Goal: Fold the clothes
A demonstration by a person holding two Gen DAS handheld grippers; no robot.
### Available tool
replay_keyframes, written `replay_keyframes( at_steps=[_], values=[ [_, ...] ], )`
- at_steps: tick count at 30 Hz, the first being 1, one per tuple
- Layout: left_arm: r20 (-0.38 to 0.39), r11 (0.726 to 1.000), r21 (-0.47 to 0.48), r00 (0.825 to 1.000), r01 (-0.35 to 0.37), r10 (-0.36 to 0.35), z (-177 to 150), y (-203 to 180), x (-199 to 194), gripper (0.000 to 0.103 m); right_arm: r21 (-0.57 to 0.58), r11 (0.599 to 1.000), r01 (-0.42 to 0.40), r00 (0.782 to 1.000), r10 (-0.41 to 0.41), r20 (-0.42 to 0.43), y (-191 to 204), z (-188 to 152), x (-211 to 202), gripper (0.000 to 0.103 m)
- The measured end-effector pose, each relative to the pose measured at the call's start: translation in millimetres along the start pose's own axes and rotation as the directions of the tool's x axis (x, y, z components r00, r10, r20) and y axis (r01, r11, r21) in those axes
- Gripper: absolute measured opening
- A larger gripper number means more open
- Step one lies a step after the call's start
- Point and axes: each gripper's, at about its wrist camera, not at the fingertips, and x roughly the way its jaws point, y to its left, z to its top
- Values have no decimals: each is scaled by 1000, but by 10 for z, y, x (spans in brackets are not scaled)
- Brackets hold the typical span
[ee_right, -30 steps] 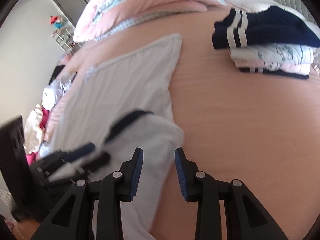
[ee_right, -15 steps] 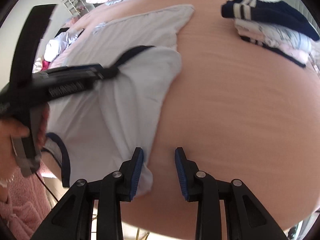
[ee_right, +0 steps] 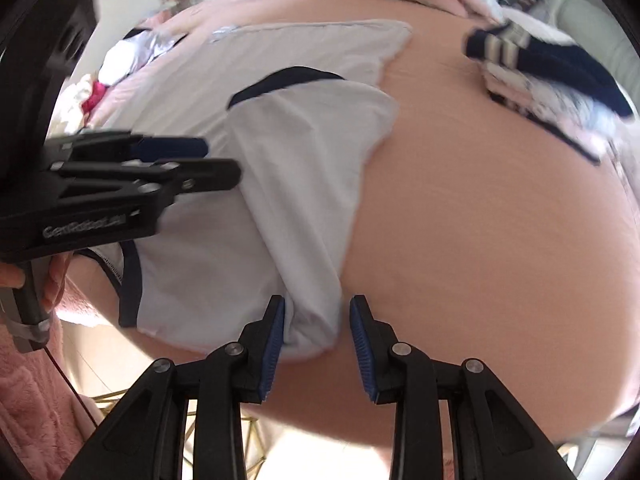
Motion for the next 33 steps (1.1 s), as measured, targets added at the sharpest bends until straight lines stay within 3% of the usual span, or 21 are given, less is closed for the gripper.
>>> replay_keyframes(
  at_steps=[3, 6, 10, 13, 16, 20, 21, 22, 25, 28, 31, 33],
  values=[
    [12, 998, 49, 999, 32, -33, -88, -169, -25, 43, 117, 990, -75, 996, 69, 61, -155, -65, -129, 32],
    [-21, 999, 34, 999, 39, -39, -164, -222, 36, 38, 132, 987, -97, 989, 81, 122, -91, 24, -159, 32],
    [-103, 997, 79, 995, -2, 10, -328, -222, 56, 40, 88, 996, 18, 1000, -19, 17, 53, 65, 61, 32],
    [-145, 994, 108, 989, 0, 16, -497, -209, -65, 40, 89, 996, 9, 1000, -12, 28, 54, -13, -77, 32],
    [-114, 995, 96, 993, 36, -25, -548, -178, -186, 41, 103, 995, -12, 999, 7, 47, 35, -94, -251, 32],
    [-1, 1000, 18, 1000, 3, -3, -450, -98, -263, 41, 116, 993, -30, 989, 12, 148, 147, 61, -431, 32],
    [-35, 1000, 10, 999, -29, 29, -444, -68, -194, 41, 114, 993, -20, 987, 2, 159, 224, 157, -389, 32],
    [-73, 998, 4, 995, -62, 63, -441, -36, -119, 41, 113, 994, 6, 989, -22, 144, 266, 226, -311, 32],
    [-132, 997, 39, 989, -68, 72, -529, 3, -167, 41, 100, 988, 116, 993, -117, -4, 353, 222, 53, 32],
    [-157, 998, 41, 987, -38, 44, -614, 78, -334, 41, 51, 987, 155, 987, -153, -46, 383, 69, -33, 33],
    [-88, 1000, -17, 996, -15, 14, -553, 248, -458, 41, 52, 989, 140, 985, -134, -106, 308, -36, -169, 33],
    [-41, 999, -35, 999, -28, 27, -436, 335, -464, 41, 78, 989, 124, 991, -120, -55, 255, 45, -297, 33]
  ],
)
